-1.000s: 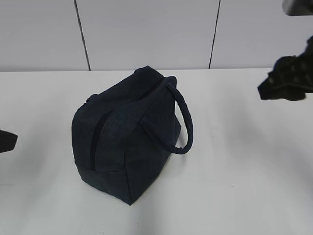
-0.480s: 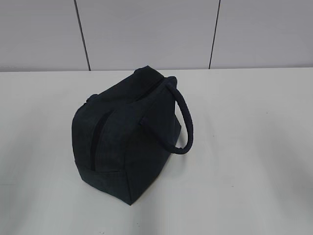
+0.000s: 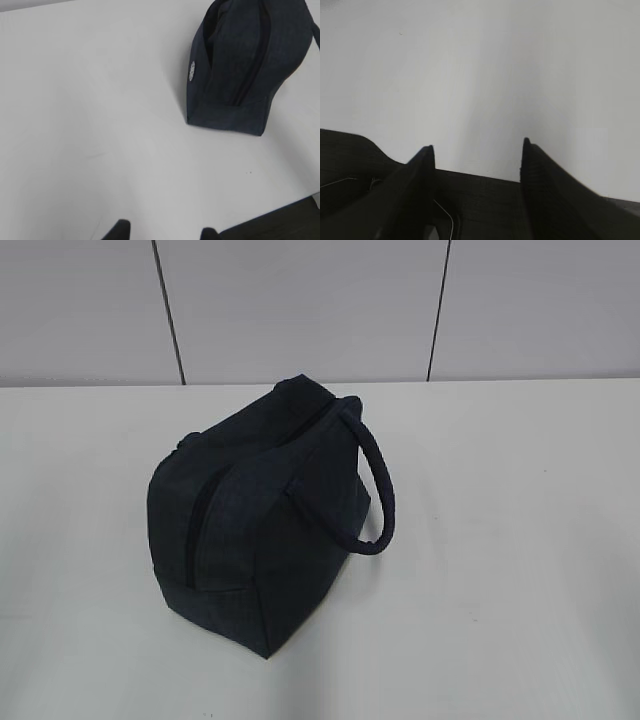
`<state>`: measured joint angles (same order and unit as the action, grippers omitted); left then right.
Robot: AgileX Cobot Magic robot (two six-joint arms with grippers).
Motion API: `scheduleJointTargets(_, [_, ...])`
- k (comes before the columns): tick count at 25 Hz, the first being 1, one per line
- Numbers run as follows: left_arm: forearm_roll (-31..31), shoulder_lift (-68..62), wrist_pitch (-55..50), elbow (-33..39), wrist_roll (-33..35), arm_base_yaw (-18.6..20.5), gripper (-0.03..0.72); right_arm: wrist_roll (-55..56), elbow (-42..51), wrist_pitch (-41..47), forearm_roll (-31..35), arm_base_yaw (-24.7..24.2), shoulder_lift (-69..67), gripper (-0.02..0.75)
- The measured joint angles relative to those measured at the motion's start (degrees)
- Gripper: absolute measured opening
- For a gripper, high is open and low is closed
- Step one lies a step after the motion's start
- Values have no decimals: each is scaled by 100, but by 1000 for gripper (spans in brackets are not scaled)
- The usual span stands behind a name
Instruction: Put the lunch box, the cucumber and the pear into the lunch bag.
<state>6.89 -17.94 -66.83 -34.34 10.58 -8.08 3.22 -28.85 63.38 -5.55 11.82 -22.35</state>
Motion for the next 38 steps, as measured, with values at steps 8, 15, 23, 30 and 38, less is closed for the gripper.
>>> scheduleJointTargets(8, [-460, 642, 16, 243, -299, 0, 261, -44, 45, 145, -5, 0, 781, 428])
scheduleJointTargets(15, [-375, 1090, 278, 388, -316, 0, 260, -90, 45, 185, -14, 0, 1956, 428])
scheduleJointTargets(23, [-375, 1611, 288, 388, -348, 0, 229, -111, 45, 211, -56, 0, 2336, 428])
scheduleJointTargets(30, [-568, 1868, 288, 388, -660, 0, 199, -125, 45, 211, -74, 0, 2346, 428])
scheduleJointTargets(38, [-551, 1872, 288, 388, -679, 0, 199, -125, 45, 211, -74, 0, 2346, 428])
